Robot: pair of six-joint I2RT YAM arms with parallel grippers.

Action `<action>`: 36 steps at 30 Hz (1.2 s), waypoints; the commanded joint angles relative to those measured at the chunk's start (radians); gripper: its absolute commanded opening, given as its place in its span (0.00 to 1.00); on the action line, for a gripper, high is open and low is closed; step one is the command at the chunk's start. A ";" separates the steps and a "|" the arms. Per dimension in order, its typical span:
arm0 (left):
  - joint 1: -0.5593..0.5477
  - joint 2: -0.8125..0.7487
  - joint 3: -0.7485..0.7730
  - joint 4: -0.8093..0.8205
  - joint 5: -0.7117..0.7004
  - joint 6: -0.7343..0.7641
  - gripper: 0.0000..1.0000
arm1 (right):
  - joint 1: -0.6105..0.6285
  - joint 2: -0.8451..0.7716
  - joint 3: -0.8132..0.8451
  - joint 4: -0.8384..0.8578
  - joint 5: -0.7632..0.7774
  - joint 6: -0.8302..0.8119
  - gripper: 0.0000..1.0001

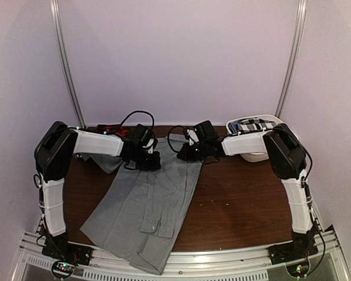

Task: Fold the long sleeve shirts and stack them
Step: Smooth out the sleeve of the 1/3-folded shirt.

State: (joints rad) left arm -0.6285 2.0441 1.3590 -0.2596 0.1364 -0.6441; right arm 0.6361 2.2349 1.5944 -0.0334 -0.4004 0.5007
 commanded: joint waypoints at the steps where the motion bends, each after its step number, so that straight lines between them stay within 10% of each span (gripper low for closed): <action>1: 0.042 0.069 0.073 0.033 -0.009 0.036 0.11 | -0.021 0.098 0.115 -0.009 -0.036 0.007 0.12; 23: 0.082 0.031 0.237 -0.112 -0.081 0.155 0.23 | -0.105 0.199 0.413 -0.176 -0.072 0.035 0.30; 36: -0.032 -0.297 -0.145 -0.107 0.005 0.177 0.25 | -0.053 -0.136 -0.062 -0.015 -0.072 0.067 0.35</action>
State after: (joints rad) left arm -0.5949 1.8069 1.3128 -0.3676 0.1001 -0.4782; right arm 0.5484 2.1708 1.6627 -0.1291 -0.4713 0.5495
